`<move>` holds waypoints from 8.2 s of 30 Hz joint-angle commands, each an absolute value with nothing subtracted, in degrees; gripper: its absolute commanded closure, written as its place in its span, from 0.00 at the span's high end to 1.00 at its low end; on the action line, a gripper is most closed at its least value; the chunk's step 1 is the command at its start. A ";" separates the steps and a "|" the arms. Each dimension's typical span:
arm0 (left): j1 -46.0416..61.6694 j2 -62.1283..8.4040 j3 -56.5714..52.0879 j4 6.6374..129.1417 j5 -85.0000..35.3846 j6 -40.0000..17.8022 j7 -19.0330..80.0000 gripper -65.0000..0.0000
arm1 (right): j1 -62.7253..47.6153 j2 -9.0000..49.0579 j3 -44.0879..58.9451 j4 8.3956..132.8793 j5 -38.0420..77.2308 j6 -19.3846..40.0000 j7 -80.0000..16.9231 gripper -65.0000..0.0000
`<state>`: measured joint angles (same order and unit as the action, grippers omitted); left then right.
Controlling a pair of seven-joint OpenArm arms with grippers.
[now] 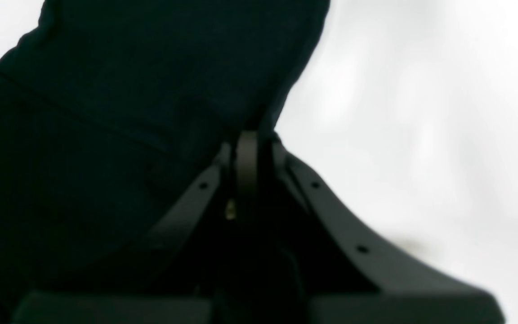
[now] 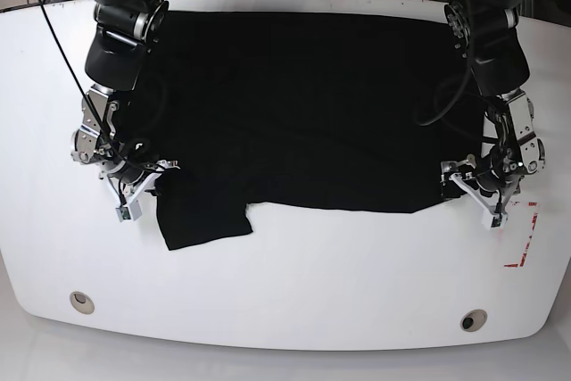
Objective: Layout the t-shirt on the table in an organized manner, then fold the t-shirt properly
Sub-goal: 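Grasp the hem and fold it over toward the collar with both grippers, then lower the folded hem onto the shirt and release with both grippers, then regrasp the folded strip's ends with the left and right grippers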
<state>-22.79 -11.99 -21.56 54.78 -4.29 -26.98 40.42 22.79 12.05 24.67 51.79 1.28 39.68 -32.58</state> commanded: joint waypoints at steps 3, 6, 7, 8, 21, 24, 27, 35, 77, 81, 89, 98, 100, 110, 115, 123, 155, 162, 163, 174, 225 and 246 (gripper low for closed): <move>-24.40 -10.68 -21.05 55.60 -4.97 -27.21 39.34 0.71 | 23.96 12.62 24.57 52.44 0.92 40.00 -32.92 0.02; -24.48 -10.68 -21.05 55.69 -4.97 -27.21 39.25 0.53 | 23.96 12.62 24.57 52.44 0.92 40.00 -32.92 0.02; -24.57 -10.68 -21.05 55.78 -4.97 -27.21 39.25 0.45 | 23.96 12.62 24.57 52.44 0.92 40.00 -32.92 0.02; -24.57 -10.59 -20.88 55.96 -4.97 -27.21 39.08 0.38 | 23.96 12.62 24.57 52.44 0.84 40.00 -32.92 0.02; -23.25 -10.68 -15.78 59.65 -4.97 -26.95 34.42 0.00 | 23.96 12.62 24.48 52.70 0.75 40.00 -32.92 0.00; -21.14 -10.68 -15.60 63.78 -4.97 -27.03 34.42 0.00 | 24.04 12.88 24.48 52.79 0.75 40.00 -32.92 0.00; -20.18 -10.68 -15.60 68.26 -4.97 -27.21 34.42 0.00 | 24.22 12.97 24.48 54.20 0.75 40.00 -32.92 0.00; -17.36 -10.68 -15.52 75.56 -4.88 -27.21 34.68 0.00 | 23.16 12.79 24.40 60.88 0.66 40.00 -35.47 0.00; 1.27 -12.79 -17.19 102.11 -4.97 -33.10 43.30 0.00 | -4.00 10.86 24.84 112.75 1.27 40.00 -66.24 0.01; 3.47 -14.37 -17.19 102.20 -5.14 -33.10 43.30 0.00 | -6.46 9.71 24.84 114.86 1.19 40.00 -69.49 0.01; 7.25 -15.16 -17.27 102.46 -5.14 -33.10 43.30 0.00 | -10.68 9.36 24.92 115.56 1.19 40.00 -73.27 0.01; 10.77 -17.89 -17.27 102.46 -5.32 -33.10 43.30 0.00 | -14.64 9.63 24.92 116.09 1.19 40.00 -73.71 0.01; 11.30 -17.98 -17.27 102.46 -5.23 -33.10 43.30 0.00 | -15.52 9.63 24.92 116.09 1.19 40.00 -73.71 0.01; 13.58 -19.38 -17.27 102.46 -5.23 -33.19 43.30 0.00 | -18.86 9.36 24.57 116.00 1.19 40.00 -73.71 0.01; 14.29 -19.65 -17.27 102.29 -4.97 -33.71 43.30 0.01 | -19.30 9.36 24.57 116.00 1.19 40.00 -73.71 0.24; 14.29 -19.65 -17.27 102.29 -4.88 -35.82 43.30 0.53 | -19.65 9.54 24.92 116.09 1.10 40.00 -73.27 0.87; 12.53 -13.23 -22.46 103.96 -6.46 -36.09 43.30 0.72 | -20.35 4.35 33.36 110.99 21.14 40.00 -68.70 0.09; 14.29 -13.32 -22.46 103.78 -6.46 -36.18 43.30 0.72 | -20.44 4.53 31.43 103.34 14.64 40.00 -63.16 0.16; 14.46 -13.41 -22.55 103.69 -6.46 -36.18 43.21 0.72 | -20.44 4.53 30.99 102.02 13.85 40.00 -61.85 0.16; 14.29 -13.32 -23.60 95.69 -6.46 -36.18 42.95 0.72 | -16.75 7.52 30.37 90.51 7.69 40.00 -52.18 0.16; 5.76 -13.14 -23.16 101.76 -6.64 -36.26 45.93 0.71 | 13.67 16.13 27.03 75.56 5.76 40.00 -49.36 1.00; 5.85 -13.32 -23.25 104.48 -6.64 -36.26 46.99 0.72 | 16.66 14.73 26.95 63.96 3.21 40.00 -43.12 0.90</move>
<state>6.63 -12.60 -22.98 103.24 -6.09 -36.49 48.03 15.90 15.07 27.03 63.22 2.87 39.83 -42.37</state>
